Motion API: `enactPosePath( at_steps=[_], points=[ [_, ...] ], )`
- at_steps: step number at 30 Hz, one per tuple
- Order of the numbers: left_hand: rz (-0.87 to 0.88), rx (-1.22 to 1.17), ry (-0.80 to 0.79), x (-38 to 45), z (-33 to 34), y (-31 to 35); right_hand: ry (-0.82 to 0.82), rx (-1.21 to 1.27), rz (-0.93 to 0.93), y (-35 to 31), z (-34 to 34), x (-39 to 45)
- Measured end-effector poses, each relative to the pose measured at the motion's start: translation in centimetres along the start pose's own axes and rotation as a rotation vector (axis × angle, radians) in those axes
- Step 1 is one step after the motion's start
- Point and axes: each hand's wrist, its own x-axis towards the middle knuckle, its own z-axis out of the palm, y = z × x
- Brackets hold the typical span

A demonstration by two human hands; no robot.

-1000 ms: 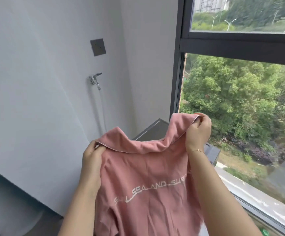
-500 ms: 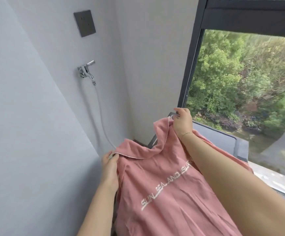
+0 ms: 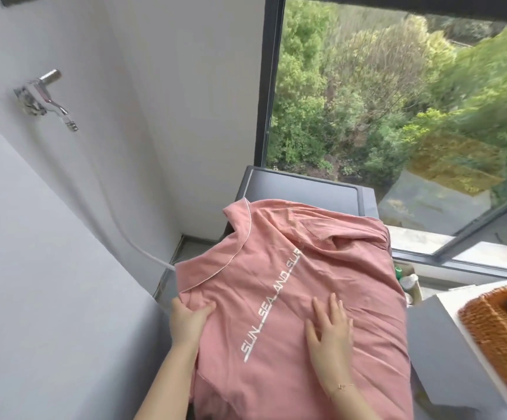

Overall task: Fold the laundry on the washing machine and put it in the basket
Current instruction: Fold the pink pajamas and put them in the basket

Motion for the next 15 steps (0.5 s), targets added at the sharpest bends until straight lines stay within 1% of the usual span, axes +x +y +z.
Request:
enactPosePath(
  at_steps=[2, 4, 6, 8, 10, 12, 15],
  points=[
    [0.074, 0.025, 0.052, -0.2, 0.7, 0.6, -0.013, -0.113, -0.035, 0.9, 0.4, -0.9],
    [0.109, 0.09, 0.107, -0.7, 1.5, 1.0, -0.034, -0.217, -0.028, 1.0, 0.5, -0.9],
    [0.155, 0.175, 0.163, -0.9, 1.9, 0.7, -0.015, -0.268, -0.013, 0.7, 0.7, -0.2],
    [0.245, 0.245, 0.21, -1.1, 2.3, 0.5, -0.011, -0.309, -0.012, 0.4, 0.8, 1.1],
    [0.291, 0.303, 0.257, -0.8, 2.8, 0.4, -0.037, -0.326, -0.029, 0.4, 0.8, 3.2],
    [0.273, 0.318, 0.288, 0.3, 3.4, 1.1, -0.057, -0.343, -0.071, 0.1, 0.7, 5.7],
    [0.24, 0.271, 0.29, 2.8, 4.3, 3.3, -0.12, -0.378, -0.118, -0.8, 0.6, 9.5]
  ],
)
